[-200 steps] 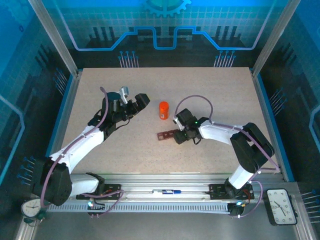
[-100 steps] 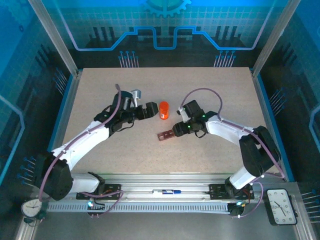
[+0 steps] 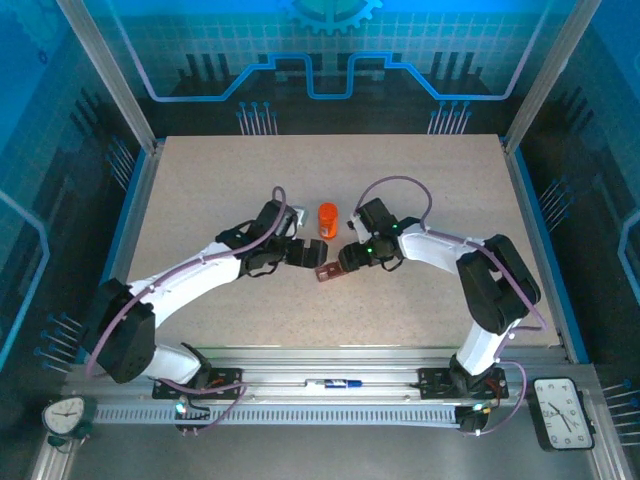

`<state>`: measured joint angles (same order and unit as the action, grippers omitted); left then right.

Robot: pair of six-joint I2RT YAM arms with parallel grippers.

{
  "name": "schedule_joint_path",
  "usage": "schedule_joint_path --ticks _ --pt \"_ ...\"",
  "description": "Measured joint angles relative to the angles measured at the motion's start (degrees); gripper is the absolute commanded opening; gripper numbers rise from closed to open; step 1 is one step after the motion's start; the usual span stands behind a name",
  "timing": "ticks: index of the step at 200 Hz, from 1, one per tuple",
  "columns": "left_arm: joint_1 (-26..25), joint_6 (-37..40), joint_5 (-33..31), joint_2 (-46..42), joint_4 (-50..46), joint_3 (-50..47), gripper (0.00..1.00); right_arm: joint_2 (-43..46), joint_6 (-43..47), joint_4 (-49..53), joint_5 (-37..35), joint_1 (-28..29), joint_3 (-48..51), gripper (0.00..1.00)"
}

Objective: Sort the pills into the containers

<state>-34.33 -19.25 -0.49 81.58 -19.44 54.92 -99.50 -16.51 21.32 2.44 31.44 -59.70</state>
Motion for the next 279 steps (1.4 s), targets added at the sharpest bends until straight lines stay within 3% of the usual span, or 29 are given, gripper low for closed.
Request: schedule_joint_path --ticks 89,203,279 --pt "-5.62 5.88 -3.52 4.87 0.66 -1.46 0.99 -1.57 -0.07 -1.81 0.22 0.15 0.39 0.75" --pt "-5.99 6.34 -6.45 10.64 3.45 -2.93 0.99 -2.05 -0.24 -2.95 1.25 0.15 0.50 0.74" --pt "-5.99 6.32 -11.72 11.34 4.35 -3.32 0.99 -2.19 -0.24 -3.23 1.51 0.15 0.52 0.73"
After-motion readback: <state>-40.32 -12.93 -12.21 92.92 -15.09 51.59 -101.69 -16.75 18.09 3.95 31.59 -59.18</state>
